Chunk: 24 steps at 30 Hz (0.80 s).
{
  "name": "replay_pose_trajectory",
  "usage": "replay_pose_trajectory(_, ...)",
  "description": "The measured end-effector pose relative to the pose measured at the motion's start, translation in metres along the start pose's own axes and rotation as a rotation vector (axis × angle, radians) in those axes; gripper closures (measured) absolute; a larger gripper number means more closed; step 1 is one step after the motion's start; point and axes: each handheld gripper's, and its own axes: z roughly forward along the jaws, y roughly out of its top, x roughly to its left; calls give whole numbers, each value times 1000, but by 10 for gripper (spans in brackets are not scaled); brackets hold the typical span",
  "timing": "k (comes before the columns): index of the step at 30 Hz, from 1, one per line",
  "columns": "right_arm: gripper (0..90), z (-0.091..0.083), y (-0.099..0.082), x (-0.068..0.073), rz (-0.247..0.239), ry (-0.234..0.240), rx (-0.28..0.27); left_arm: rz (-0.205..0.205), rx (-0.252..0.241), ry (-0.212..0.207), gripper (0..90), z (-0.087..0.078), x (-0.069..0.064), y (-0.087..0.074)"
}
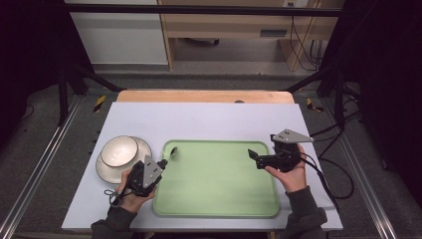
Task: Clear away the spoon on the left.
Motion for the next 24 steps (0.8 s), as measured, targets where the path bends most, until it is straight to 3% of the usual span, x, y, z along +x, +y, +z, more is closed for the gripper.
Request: replay_pose_trajectory(24, 43, 1, 0, 0, 2, 3, 3, 126, 20, 2, 852, 2, -14, 5)
